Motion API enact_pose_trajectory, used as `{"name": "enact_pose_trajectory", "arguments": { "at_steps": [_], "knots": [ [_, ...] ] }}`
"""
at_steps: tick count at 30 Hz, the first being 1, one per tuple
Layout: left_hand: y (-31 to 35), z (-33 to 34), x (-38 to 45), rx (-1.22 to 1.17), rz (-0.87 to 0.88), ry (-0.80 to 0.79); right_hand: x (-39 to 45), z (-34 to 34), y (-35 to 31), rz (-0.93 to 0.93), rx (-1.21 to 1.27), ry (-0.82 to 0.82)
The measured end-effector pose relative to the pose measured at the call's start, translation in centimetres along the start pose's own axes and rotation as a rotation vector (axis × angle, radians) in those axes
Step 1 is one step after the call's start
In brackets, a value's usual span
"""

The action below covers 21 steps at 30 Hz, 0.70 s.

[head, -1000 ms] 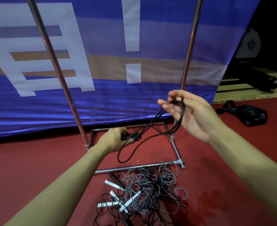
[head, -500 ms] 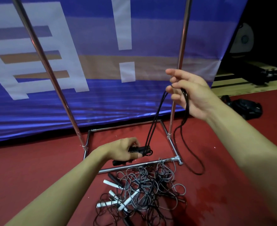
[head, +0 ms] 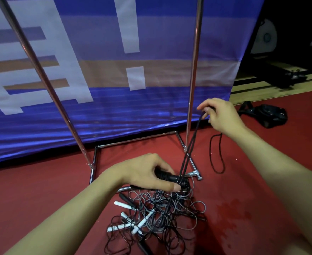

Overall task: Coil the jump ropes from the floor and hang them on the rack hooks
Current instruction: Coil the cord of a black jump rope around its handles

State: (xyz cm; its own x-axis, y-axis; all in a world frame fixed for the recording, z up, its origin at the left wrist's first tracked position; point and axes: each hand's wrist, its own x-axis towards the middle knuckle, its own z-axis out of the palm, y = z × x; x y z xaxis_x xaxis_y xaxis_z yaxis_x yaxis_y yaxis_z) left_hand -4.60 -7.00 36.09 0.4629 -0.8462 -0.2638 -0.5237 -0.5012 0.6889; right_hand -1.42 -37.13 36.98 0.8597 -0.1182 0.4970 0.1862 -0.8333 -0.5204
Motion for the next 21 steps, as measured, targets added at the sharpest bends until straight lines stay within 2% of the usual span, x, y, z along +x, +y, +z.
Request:
{"name": "enact_pose_trajectory", "arguments": {
  "at_steps": [3, 7, 11, 12, 13, 15, 16, 21],
  "knots": [
    [1.5, -0.1, -0.4, -0.053, 0.057, 0.035, -1.0, 1.5, 1.0, 0.058, 0.002, -0.066],
    [2.1, -0.1, -0.5, -0.067, 0.115, 0.089, -1.5, 3.1, 1.7, -0.001, -0.009, -0.145],
    [1.3, -0.4, -0.8, -0.054, 0.135, 0.169, -2.9, 4.1, 1.7, 0.037, -0.338, -0.311],
    [1.1, -0.5, -0.9, -0.074, 0.130, 0.191, -3.3, 4.1, 1.1, 0.000, -0.283, -0.368],
    [0.7, -0.8, -0.9, -0.123, 0.116, 0.208, -3.7, 4.0, 0.2, -0.051, -0.106, -0.450],
    [0.1, -1.2, -1.1, -0.249, 0.085, 0.240, -4.6, 3.9, -2.6, -0.026, 0.407, -0.676],
    [-0.1, -1.3, -1.2, -0.282, 0.088, 0.261, -5.1, 4.3, -3.8, 0.015, 0.561, -0.764],
    [-0.1, -2.4, -2.2, -0.509, 0.186, 0.375, -7.8, 6.4, -6.3, 0.299, 0.941, -0.885]
  ]
}}
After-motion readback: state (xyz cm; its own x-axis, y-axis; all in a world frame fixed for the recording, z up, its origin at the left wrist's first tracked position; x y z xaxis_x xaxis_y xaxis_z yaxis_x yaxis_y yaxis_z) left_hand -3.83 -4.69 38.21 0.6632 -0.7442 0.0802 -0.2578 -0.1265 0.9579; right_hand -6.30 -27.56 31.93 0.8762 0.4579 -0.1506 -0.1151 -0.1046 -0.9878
